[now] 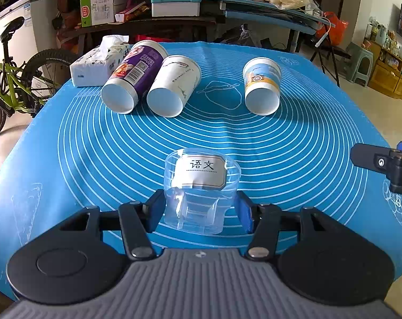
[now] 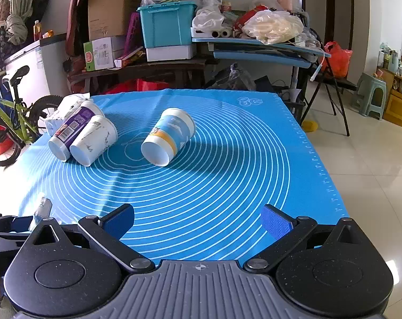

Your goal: Flip cup upside down

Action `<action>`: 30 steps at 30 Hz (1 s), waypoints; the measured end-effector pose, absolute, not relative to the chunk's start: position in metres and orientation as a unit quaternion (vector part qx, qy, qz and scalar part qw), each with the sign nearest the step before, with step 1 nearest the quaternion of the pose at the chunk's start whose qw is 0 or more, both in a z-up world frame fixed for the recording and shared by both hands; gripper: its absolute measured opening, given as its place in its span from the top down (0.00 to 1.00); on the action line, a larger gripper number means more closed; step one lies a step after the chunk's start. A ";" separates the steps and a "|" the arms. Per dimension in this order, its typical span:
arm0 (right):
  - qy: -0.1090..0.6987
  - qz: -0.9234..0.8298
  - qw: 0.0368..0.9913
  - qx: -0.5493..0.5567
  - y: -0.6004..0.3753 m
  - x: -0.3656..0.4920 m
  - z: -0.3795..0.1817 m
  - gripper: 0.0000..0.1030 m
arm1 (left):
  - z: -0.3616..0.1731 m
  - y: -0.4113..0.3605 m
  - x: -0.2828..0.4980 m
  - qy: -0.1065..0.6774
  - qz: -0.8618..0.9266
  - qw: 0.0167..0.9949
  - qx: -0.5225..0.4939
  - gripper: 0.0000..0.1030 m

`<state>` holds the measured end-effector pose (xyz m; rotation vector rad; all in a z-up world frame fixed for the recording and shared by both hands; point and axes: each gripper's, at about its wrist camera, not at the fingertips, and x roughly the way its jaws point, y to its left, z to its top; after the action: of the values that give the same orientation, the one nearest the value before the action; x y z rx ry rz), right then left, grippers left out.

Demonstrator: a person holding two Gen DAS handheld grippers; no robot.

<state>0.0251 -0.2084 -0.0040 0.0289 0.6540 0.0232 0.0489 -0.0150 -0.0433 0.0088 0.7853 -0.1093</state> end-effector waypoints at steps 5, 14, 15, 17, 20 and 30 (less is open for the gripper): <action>0.323 0.010 0.946 0.011 -0.205 0.025 -0.003 0.00 | -0.045 -0.014 0.049 0.383 -0.054 0.922 0.002 0.41; 0.324 0.008 0.946 0.010 -0.202 0.023 -0.001 0.00 | -0.044 -0.017 0.046 0.378 -0.059 0.924 0.004 0.21; 0.324 0.008 0.946 0.010 -0.201 0.023 -0.001 0.00 | -0.044 -0.017 0.046 0.378 -0.058 0.924 0.005 0.21; 0.324 0.007 0.946 0.010 -0.201 0.023 -0.001 0.00 | -0.044 -0.016 0.046 0.379 -0.058 0.923 0.005 0.21; 0.324 0.005 0.946 0.010 -0.202 0.021 -0.001 0.00 | -0.042 -0.017 0.046 0.377 -0.058 0.924 0.006 0.21; 0.324 0.009 0.946 -0.005 -0.198 0.021 0.004 0.00 | -0.031 -0.014 0.038 0.372 -0.049 0.927 -0.005 0.19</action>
<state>0.0205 -0.1976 0.0036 -0.0106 0.6600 0.0186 0.0384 -0.0139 -0.0311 -0.0104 0.7627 -0.1007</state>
